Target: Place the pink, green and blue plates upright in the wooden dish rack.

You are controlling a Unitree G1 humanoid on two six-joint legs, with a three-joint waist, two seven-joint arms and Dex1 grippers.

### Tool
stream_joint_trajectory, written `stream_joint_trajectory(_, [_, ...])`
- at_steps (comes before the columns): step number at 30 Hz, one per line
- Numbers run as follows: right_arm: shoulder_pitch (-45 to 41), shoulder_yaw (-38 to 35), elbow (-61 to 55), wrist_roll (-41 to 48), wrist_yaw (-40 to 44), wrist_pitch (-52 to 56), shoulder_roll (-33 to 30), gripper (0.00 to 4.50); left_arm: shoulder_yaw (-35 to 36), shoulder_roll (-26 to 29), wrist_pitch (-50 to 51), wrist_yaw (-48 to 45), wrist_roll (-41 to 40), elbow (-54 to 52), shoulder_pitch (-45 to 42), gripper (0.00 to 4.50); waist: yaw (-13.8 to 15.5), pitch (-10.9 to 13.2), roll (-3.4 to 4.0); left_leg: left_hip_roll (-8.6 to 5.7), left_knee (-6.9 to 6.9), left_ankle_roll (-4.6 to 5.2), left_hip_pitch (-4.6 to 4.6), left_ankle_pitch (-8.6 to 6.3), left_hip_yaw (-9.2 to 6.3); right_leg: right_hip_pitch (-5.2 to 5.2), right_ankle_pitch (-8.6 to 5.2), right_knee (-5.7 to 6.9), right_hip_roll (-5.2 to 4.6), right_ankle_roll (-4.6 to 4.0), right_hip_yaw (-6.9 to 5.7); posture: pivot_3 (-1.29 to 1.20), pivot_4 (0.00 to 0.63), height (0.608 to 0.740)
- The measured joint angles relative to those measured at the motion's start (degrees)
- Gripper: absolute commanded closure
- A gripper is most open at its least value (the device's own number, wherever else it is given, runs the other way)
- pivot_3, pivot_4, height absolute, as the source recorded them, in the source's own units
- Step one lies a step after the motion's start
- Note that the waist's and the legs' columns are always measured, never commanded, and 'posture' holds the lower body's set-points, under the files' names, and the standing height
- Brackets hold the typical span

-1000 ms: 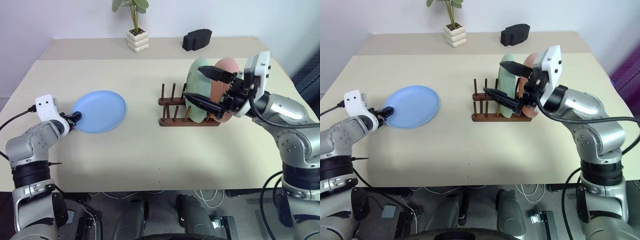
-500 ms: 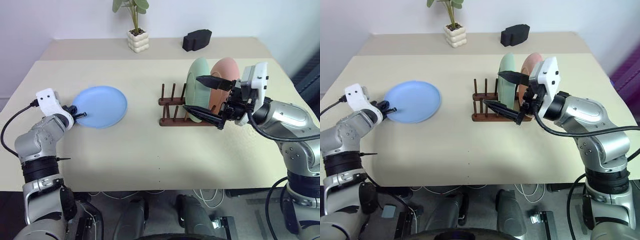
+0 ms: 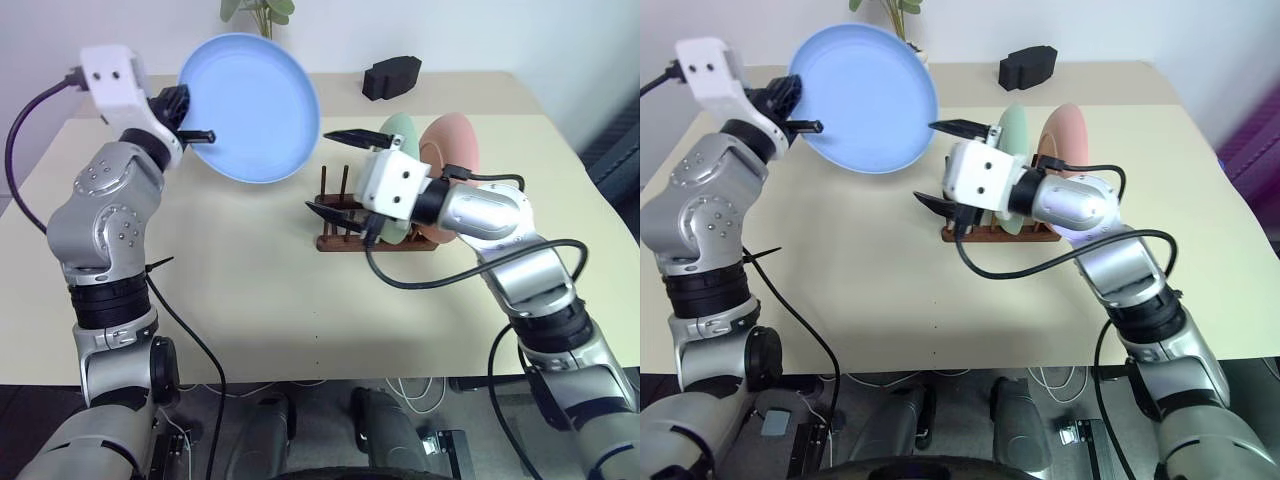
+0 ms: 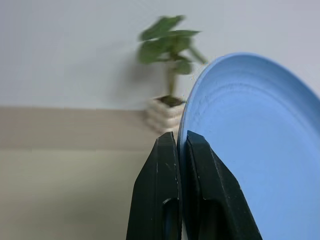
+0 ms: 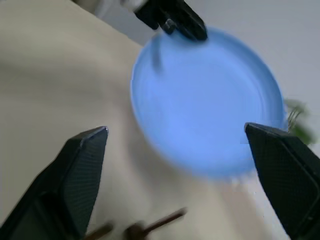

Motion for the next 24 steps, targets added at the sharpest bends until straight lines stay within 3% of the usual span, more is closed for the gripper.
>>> stream_joint_trajectory(9, [-0.58, 4.73, 5.09, -11.27, -0.78, -7.55, 4.16, 0.00, -1.34, -3.44, 8.39, 4.19, -0.44, -7.91, -3.33, 4.43, -0.02, 0.00, 0.00, -0.05, 0.04, -0.07, -0.07, 0.05, -0.06, -0.02, 0.02, 0.01, 0.00, 0.03, -0.01, 0.00, 0.150, 0.730])
stream_joint_trajectory(17, [-1.96, 5.19, 11.63, -19.17, -3.81, -10.55, 6.30, 0.00, -1.19, -3.37, 13.44, 2.79, -2.83, -11.90, -4.04, 4.43, -0.08, 0.00, 0.00, -0.05, 0.03, -0.17, -0.06, 0.10, -0.05, -0.03, 0.04, 0.04, 0.04, 0.00, -0.01, 0.00, 0.150, 0.730])
stream_joint_trajectory(21, [-1.96, 5.15, 12.51, -21.17, -4.51, -10.84, 6.87, 1.29, -1.16, -2.76, 14.87, 1.72, -3.87, -13.67, -4.04, 4.50, -0.08, 0.00, 0.00, -0.05, 0.03, -0.21, -0.06, 0.13, -0.05, -0.03, 0.04, 0.04, 0.04, 0.00, 0.00, 0.00, 0.150, 0.730])
stream_joint_trajectory(24, [-1.96, 5.06, 12.51, -21.75, -4.69, -11.01, 7.22, 2.86, -1.09, -2.51, 15.29, 1.53, -3.89, -13.87, -3.95, 4.50, -0.10, 0.00, 0.00, -0.05, 0.03, -0.21, -0.06, 0.13, -0.05, -0.03, 0.04, 0.05, 0.05, 0.00, -0.01, 0.00, 0.150, 0.730])
